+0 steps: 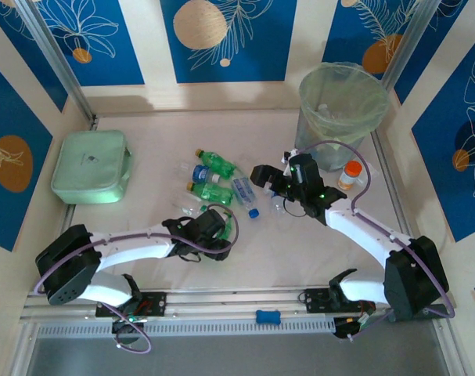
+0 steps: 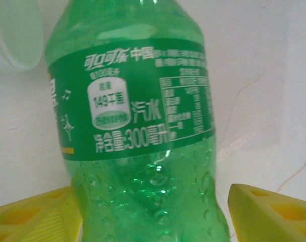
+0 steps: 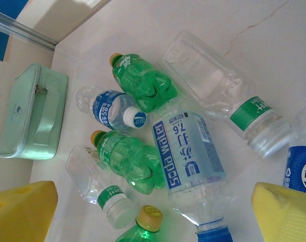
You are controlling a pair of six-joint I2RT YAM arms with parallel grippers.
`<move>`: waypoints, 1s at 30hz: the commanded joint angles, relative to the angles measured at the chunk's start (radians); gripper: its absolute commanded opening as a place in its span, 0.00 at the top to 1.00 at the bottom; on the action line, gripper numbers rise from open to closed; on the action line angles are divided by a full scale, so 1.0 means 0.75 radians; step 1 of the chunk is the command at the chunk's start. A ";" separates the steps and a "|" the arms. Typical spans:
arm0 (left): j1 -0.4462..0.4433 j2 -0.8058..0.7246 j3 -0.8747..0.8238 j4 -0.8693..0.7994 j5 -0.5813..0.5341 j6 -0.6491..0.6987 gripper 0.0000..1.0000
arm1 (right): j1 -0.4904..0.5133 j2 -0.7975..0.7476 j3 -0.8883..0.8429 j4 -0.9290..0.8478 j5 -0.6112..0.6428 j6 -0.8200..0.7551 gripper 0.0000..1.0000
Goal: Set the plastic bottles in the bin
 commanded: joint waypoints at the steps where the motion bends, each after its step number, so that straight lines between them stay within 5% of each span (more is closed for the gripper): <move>1: -0.012 0.009 0.029 -0.043 -0.042 0.020 0.31 | 0.009 0.009 0.044 -0.007 -0.024 -0.001 0.01; 8: -0.012 0.002 0.040 -0.043 -0.055 0.045 0.51 | 0.006 0.014 0.056 -0.023 -0.042 -0.002 0.01; 19: -0.010 -0.152 0.051 0.210 -0.026 0.020 0.54 | -0.004 -0.026 0.084 -0.105 -0.221 -0.042 0.01; 30: 0.010 -0.083 0.097 0.765 0.022 -0.003 0.54 | -0.015 -0.098 0.090 -0.125 -0.341 0.000 0.01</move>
